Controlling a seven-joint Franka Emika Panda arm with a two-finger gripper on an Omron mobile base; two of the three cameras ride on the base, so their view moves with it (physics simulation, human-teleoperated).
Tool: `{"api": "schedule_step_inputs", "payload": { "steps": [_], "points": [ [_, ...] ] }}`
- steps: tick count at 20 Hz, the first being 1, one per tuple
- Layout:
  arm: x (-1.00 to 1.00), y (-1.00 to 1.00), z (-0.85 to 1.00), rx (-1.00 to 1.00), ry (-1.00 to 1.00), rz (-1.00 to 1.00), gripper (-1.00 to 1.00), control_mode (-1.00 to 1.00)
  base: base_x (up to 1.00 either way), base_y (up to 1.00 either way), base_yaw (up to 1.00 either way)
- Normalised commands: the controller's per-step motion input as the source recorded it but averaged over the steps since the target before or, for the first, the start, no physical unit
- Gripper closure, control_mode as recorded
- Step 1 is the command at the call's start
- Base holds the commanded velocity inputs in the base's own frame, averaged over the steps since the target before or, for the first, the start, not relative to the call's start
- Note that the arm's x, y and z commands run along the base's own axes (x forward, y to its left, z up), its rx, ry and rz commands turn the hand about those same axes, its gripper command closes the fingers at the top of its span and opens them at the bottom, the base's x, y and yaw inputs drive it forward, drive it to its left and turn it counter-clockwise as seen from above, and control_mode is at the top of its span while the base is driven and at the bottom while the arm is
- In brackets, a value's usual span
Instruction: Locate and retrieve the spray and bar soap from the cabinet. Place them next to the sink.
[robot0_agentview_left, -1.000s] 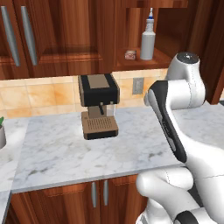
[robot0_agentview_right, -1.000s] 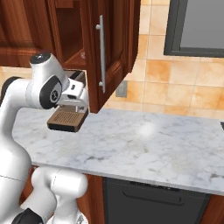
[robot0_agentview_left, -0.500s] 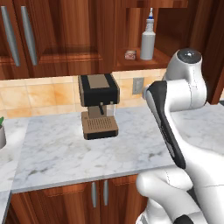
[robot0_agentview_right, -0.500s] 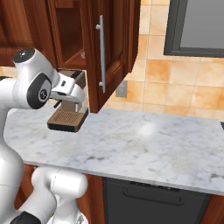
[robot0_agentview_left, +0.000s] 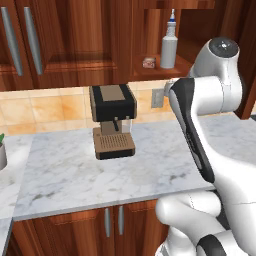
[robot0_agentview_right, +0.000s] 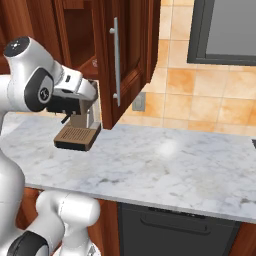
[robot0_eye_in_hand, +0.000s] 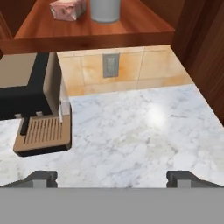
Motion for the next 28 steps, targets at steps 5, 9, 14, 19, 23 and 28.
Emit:
{"api": "schedule_step_inputs", "payload": {
  "steps": [5, 9, 14, 19, 23, 28],
  "points": [
    [0.00, 0.00, 0.44, 0.00, -0.08, -0.03, -1.00, -1.00, 0.00, 0.00, 0.00],
    [0.00, 0.00, 0.39, 0.00, -0.10, -0.04, -1.00, -1.00, 0.00, 0.00, 0.00],
    [0.00, -0.01, 0.05, 0.05, -0.13, -0.03, -1.00, -1.00, 0.00, 0.00, 0.00],
    [0.00, -0.01, -0.04, 0.02, -0.31, 0.00, -1.00, -1.00, 0.00, 0.00, 0.00],
    [0.00, 0.00, 0.01, 0.00, -0.11, 0.01, -1.00, -1.00, 0.00, 0.00, 0.00],
    [0.02, 0.00, 0.00, 0.00, 0.00, 0.00, -1.00, -1.00, 0.00, 0.00, 0.00]
  ]
}}
